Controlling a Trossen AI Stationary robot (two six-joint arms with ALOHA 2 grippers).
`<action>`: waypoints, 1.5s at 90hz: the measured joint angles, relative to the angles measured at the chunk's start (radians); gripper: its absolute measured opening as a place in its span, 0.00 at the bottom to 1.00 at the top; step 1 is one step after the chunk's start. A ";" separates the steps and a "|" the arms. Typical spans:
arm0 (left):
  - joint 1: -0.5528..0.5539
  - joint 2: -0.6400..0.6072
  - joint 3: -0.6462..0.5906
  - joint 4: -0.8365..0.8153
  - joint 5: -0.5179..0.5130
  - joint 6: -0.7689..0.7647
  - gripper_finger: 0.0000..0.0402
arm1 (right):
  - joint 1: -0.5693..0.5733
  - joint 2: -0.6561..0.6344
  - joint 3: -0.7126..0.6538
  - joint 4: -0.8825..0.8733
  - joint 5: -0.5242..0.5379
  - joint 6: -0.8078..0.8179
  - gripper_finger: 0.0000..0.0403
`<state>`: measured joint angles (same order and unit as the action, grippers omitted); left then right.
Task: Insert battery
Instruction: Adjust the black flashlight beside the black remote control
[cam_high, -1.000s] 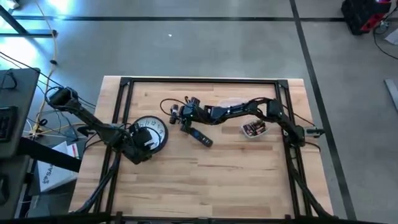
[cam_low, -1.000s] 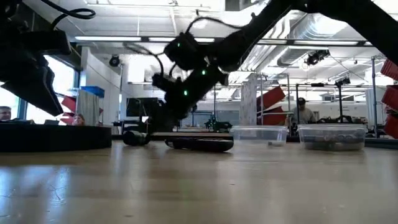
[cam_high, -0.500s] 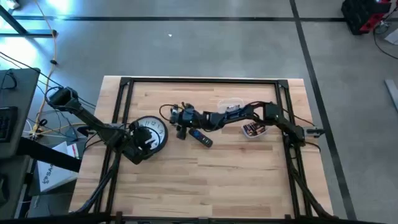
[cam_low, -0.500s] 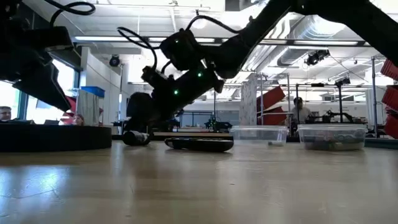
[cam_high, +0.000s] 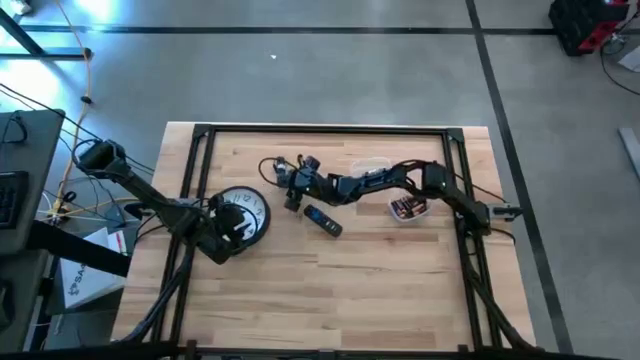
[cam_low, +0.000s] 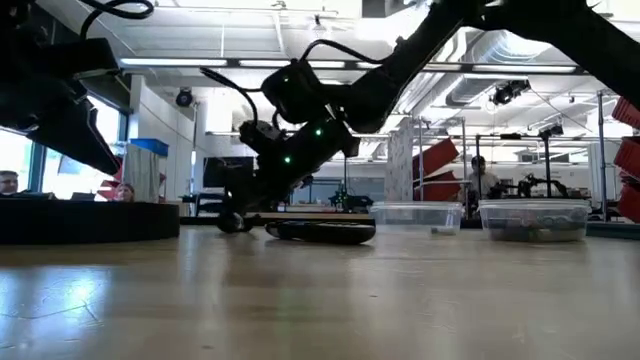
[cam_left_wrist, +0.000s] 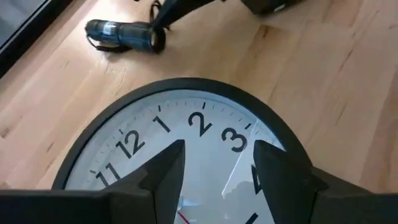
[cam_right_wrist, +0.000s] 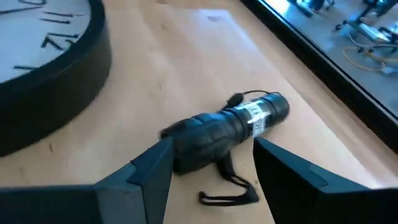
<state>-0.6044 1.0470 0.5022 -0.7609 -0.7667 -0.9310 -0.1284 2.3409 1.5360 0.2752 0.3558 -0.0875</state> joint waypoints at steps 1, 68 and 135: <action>0.000 0.000 0.000 0.000 0.000 0.000 0.43 | 0.001 -0.001 0.000 0.002 -0.002 -0.001 0.47; 0.000 0.000 0.000 0.007 -0.083 0.043 0.43 | -0.089 0.040 0.002 0.101 -0.101 0.167 0.46; 0.000 0.000 0.000 0.008 -0.013 0.019 0.43 | 0.120 0.004 0.002 -0.059 -0.123 0.196 0.46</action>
<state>-0.6045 1.0470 0.5022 -0.7531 -0.7792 -0.9123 -0.0082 2.3446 1.5383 0.2166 0.2329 0.1083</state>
